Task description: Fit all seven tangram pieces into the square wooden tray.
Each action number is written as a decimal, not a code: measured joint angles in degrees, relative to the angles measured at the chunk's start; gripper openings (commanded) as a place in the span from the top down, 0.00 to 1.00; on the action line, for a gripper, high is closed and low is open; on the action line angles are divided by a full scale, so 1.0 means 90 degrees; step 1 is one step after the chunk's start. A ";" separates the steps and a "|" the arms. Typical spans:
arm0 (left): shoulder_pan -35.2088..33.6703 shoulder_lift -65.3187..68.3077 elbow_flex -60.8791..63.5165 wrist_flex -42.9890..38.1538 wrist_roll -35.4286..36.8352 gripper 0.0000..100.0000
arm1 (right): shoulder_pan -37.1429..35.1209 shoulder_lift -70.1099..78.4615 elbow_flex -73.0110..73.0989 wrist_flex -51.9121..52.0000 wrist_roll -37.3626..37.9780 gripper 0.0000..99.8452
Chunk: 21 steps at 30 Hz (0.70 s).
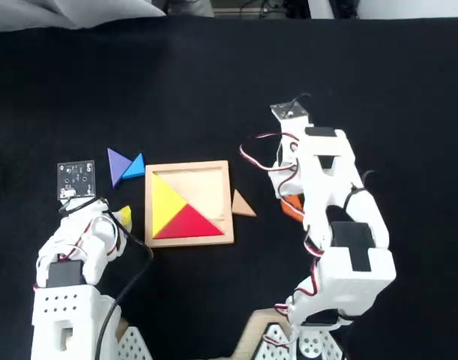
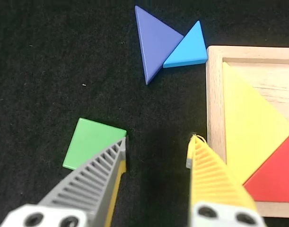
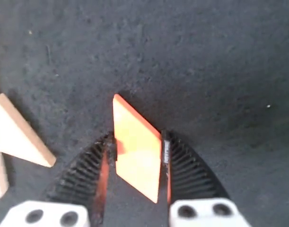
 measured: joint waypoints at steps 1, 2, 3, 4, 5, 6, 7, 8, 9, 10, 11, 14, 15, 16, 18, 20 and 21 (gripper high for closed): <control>0.0000 0.0000 0.0000 0.0000 0.0000 0.79 | -0.0059 0.0000 -0.0078 0.0156 0.0029 0.94; 0.0000 0.0000 0.0000 0.0000 0.0000 0.79 | -0.0147 0.0000 -0.0176 0.0400 0.0068 0.94; 0.0000 0.0000 0.0000 0.0000 0.0000 0.79 | -0.0244 0.0000 -0.0332 0.0615 0.0059 0.94; 0.0000 0.0000 0.0000 0.0000 0.0000 0.79 | -0.0342 0.0010 -0.0537 0.0811 0.0059 0.94; 0.0000 0.0000 0.0000 0.0000 0.0000 0.79 | -0.0459 0.0010 -0.0772 0.1065 0.0029 0.94; 0.0000 0.0000 0.0000 0.0000 0.0000 0.79 | -0.0586 0.0010 -0.1016 0.1328 -0.0020 0.94; 0.0000 0.0000 0.0000 0.0000 0.0000 0.79 | -0.0733 0.0010 -0.1250 0.1573 -0.0098 0.94; 0.0000 0.0000 0.0000 0.0000 0.0000 0.79 | -0.0879 0.0010 -0.1524 0.1836 -0.0166 0.94; 0.0000 0.0000 0.0000 0.0000 0.0000 0.79 | -0.1035 0.0010 -0.1778 0.2032 -0.0274 0.95; 0.0000 0.0000 0.0000 0.0000 0.0000 0.79 | -0.1192 0.0010 -0.1993 0.2168 -0.0381 0.96; 0.0000 0.0000 0.0000 0.0000 0.0000 0.79 | -0.1368 0.0010 -0.2159 0.2344 -0.0488 0.98; 0.0000 0.0000 0.0000 0.0000 0.0000 0.79 | -0.1846 0.0010 -0.2422 0.2471 -0.1055 0.98; 0.0000 0.0000 0.0000 0.0000 0.0000 0.79 | -0.1954 0.0010 -0.2452 0.2510 -0.1280 0.98; 0.0000 0.0000 0.0010 0.0000 0.0000 0.79 | -0.2051 0.0010 -0.2471 0.2530 -0.1543 0.98; 0.0000 0.0000 0.0088 0.0000 0.0000 0.79 | -0.2276 0.0010 -0.2481 0.2530 -0.2149 0.98; 0.0000 0.0000 0.0098 0.0000 0.0000 0.79 | -0.2530 0.0010 -0.2481 0.2530 -0.2764 0.98; 0.0000 0.0000 0.0107 0.0000 0.0000 0.79 | -0.2657 0.0010 -0.2481 0.2520 -0.2979 0.98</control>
